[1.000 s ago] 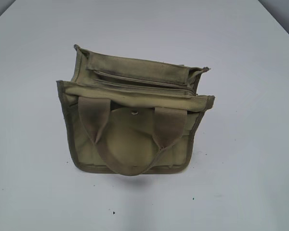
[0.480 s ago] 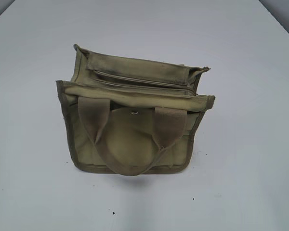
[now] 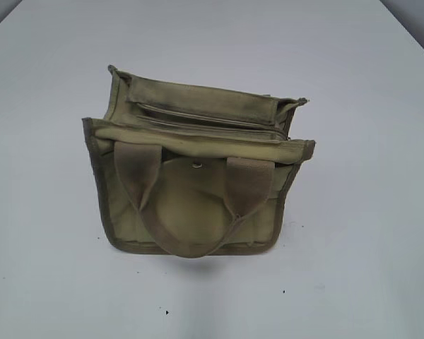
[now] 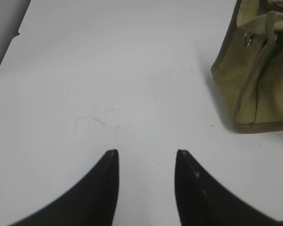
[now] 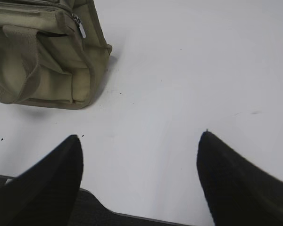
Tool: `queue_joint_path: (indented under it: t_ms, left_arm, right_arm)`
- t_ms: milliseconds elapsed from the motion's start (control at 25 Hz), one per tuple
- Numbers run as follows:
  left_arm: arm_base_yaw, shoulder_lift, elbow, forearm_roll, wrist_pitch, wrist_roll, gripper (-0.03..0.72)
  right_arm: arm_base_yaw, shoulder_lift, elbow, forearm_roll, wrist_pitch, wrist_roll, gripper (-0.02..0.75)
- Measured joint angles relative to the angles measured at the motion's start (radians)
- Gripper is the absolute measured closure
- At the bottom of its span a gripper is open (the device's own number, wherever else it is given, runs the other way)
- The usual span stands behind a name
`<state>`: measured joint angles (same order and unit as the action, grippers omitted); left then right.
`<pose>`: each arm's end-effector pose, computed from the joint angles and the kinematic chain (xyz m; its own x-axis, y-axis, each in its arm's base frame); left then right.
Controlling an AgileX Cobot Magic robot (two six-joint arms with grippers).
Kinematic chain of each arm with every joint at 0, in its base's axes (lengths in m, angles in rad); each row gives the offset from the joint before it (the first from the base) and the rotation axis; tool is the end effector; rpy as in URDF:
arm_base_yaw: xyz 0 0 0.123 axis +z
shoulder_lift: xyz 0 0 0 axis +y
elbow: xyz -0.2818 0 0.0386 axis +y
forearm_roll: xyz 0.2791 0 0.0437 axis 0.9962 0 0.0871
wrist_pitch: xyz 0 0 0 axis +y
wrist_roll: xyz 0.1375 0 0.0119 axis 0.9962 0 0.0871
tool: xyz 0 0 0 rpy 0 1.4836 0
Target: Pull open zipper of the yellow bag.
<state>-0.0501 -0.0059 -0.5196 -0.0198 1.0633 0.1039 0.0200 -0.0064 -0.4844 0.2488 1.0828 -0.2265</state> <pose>0.0615 -0.0055 0.2776 -0.4268 0.1156 -0.8969 0.1063 0.9913 0.0772 0.0616 0.0313 0.2662 -0.4466 -0.1141 -0.8874 -0.2608 0.9654 0.0071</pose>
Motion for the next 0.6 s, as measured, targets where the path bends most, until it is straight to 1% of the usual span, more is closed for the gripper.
queue_joint_path:
  t_ms: [120,200,360,600]
  left_arm:
    - [0.0,0.0,0.0,0.0,0.0,0.0,0.377]
    - [0.0,0.0,0.0,0.0,0.0,0.0,0.377]
    - [0.0,0.0,0.0,0.001,0.0,0.0,0.377]
    - [0.0,0.0,0.0,0.001,0.0,0.0,0.377]
  right_arm:
    - [0.0,0.0,0.0,-0.035,0.001,-0.005,0.155]
    - [0.0,0.0,0.0,-0.081,0.001,-0.001,0.155]
    - [0.0,0.0,0.0,-0.142,0.001,0.045,0.155]
    - [0.0,0.0,0.0,-0.156,0.001,0.059,0.155]
